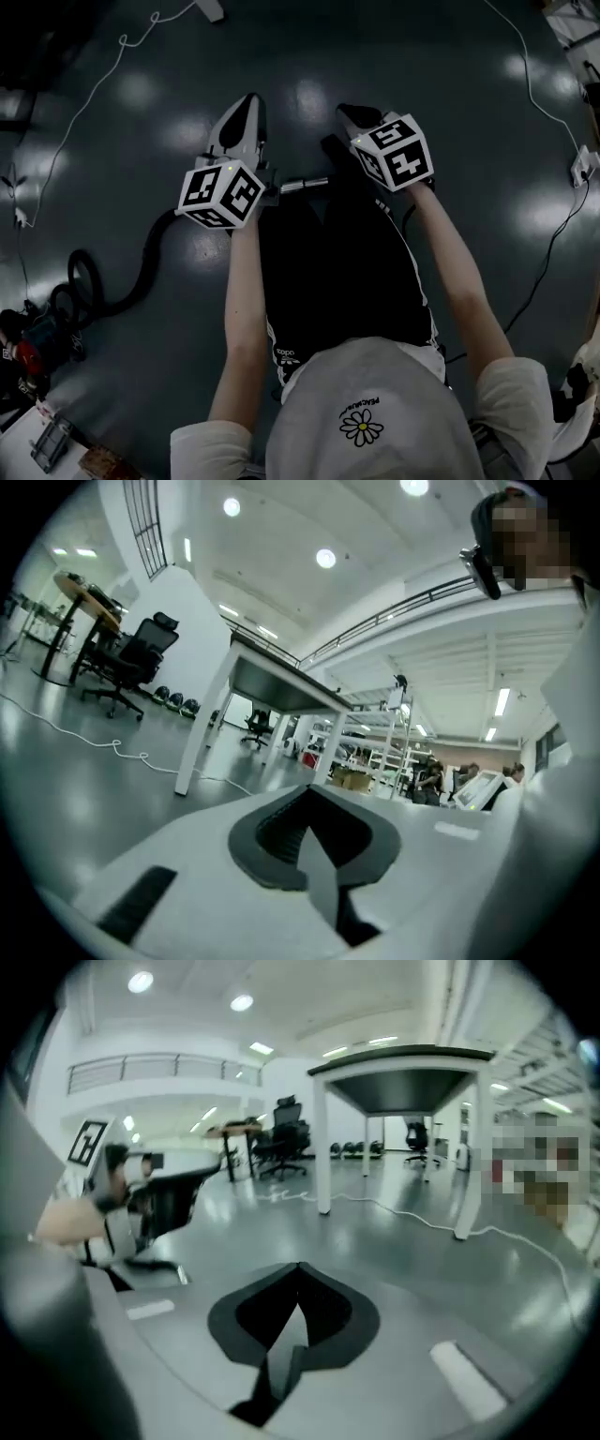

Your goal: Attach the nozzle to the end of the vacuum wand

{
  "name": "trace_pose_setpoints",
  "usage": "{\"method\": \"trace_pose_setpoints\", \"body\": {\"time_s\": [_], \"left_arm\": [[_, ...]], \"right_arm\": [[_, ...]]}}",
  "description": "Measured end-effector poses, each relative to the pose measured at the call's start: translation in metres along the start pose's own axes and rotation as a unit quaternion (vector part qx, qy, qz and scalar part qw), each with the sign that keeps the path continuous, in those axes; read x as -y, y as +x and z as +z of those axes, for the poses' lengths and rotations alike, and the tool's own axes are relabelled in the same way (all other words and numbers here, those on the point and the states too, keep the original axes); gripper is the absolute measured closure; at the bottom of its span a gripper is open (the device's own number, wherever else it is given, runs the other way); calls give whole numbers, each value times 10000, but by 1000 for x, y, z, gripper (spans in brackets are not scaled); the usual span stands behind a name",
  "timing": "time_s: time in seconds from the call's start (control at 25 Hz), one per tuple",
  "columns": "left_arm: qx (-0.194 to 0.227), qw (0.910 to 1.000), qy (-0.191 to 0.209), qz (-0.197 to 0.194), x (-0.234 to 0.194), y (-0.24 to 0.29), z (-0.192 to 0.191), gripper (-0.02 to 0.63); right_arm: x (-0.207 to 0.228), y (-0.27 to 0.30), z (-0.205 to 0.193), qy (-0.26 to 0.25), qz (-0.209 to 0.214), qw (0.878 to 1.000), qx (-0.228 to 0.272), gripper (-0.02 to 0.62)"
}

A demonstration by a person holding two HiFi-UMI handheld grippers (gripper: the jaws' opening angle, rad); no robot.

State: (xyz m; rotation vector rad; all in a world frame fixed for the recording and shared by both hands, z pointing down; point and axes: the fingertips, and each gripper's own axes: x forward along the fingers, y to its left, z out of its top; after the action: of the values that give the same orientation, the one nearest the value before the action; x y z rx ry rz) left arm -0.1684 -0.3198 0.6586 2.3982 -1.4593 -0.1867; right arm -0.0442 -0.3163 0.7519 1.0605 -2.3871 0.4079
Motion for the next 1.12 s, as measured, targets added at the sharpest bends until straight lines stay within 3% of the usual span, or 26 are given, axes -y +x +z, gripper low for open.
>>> {"method": "trace_pose_setpoints", "body": {"time_s": [0.12, 0.24, 0.44, 0.64, 0.8, 0.96, 1.12], "left_arm": [[359, 9990, 168, 227, 14, -3, 13, 603], [381, 9977, 426, 363, 22, 1, 10, 603], [609, 9957, 547, 427, 26, 1, 10, 603], [839, 9954, 455, 61, 28, 6, 21, 603], [927, 9935, 646, 167, 28, 9, 38, 603], [1066, 9906, 601, 612, 35, -2, 100, 603], [1067, 9880, 742, 838, 67, -22, 205, 603]], "right_arm": [[23, -22, 18, 1203, -523, 9883, 778, 588], [36, -40, 26, 1711, -822, 9742, 1217, 588], [31, -54, 36, 1715, -678, 9707, 1540, 588], [21, -47, 55, 1653, -459, 9707, 1682, 588], [14, -55, 85, 1755, -308, 9666, 1841, 588], [3, -77, 134, 1773, -348, 9704, 1600, 588], [-24, -134, 221, 1863, -186, 9727, 1372, 588]]}}
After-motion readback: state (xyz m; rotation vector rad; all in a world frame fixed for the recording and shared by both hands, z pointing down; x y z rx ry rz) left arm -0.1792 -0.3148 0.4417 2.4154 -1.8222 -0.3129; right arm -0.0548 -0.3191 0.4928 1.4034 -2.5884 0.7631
